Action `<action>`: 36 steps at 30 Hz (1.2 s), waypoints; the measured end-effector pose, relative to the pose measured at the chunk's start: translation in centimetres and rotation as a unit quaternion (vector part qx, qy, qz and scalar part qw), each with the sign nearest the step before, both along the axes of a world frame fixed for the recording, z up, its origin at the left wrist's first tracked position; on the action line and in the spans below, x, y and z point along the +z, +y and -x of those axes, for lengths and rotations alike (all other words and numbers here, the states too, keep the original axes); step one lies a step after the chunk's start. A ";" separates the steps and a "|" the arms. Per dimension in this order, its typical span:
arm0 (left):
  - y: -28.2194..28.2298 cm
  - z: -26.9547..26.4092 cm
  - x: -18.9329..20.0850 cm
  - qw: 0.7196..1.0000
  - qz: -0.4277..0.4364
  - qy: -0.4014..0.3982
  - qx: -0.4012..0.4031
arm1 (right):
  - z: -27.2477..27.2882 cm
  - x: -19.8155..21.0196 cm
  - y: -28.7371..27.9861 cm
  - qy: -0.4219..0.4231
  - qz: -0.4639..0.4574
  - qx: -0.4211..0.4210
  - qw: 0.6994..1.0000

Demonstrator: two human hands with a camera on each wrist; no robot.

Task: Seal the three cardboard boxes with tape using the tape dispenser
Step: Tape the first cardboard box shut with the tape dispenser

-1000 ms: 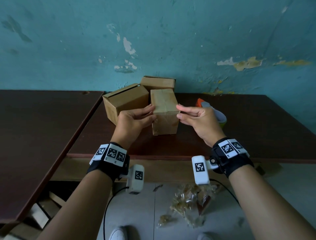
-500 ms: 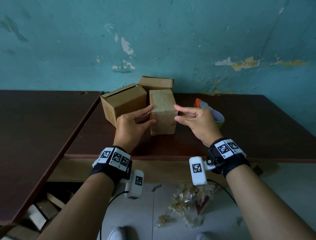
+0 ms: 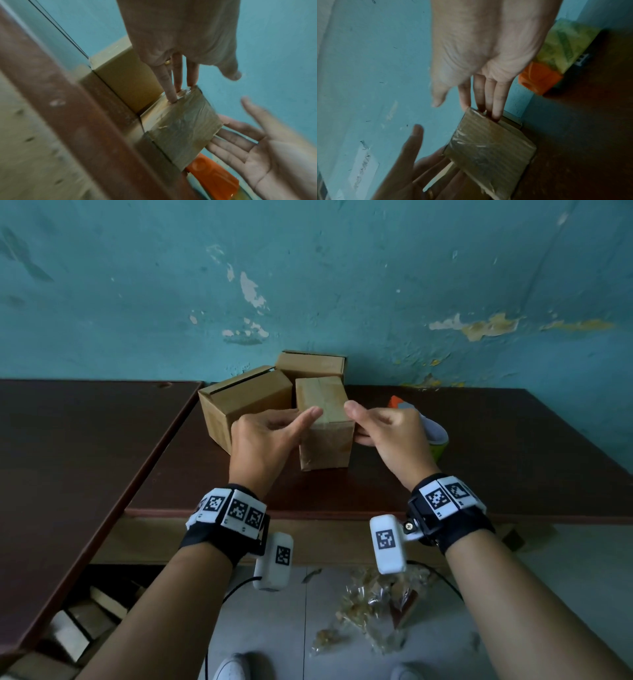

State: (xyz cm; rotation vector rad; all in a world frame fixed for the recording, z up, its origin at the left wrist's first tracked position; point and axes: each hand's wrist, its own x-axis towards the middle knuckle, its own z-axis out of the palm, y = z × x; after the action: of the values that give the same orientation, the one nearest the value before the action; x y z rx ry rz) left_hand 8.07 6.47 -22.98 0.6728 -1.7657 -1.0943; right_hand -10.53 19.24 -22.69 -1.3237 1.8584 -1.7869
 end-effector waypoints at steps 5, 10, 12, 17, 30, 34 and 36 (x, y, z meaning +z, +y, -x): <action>-0.9 1.3 0.0 0.997 0.060 -0.022 0.052 | -0.1 0.3 -0.8 0.023 -0.002 -0.016 1.000; -1.1 1.9 -0.3 0.996 0.072 -0.015 0.052 | 0.3 0.4 -1.2 0.013 -0.008 -0.017 1.000; -1.5 2.0 -0.5 0.997 0.060 -0.014 0.043 | 0.5 0.5 -1.3 -0.009 -0.012 0.002 1.000; -2.0 2.0 -1.0 0.999 0.043 -0.008 0.023 | 1.1 0.9 -1.1 -0.031 -0.020 0.035 0.999; -1.7 0.4 -0.8 0.985 0.169 -0.044 0.005 | 2.1 -0.2 -0.7 0.073 -0.010 0.024 0.997; -2.0 -0.1 -0.9 0.982 0.180 -0.047 -0.016 | 2.2 -0.2 -0.6 0.070 -0.020 0.031 0.997; -2.0 -0.2 -0.8 0.984 0.174 -0.043 -0.023 | 2.2 0.0 -0.4 0.060 -0.029 0.035 0.997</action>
State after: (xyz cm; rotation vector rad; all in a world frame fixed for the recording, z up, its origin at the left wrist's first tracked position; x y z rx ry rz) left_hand 8.30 4.45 -23.83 0.4709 -1.9922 -0.7672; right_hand -12.75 18.89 -22.68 -1.4862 1.8849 -1.6402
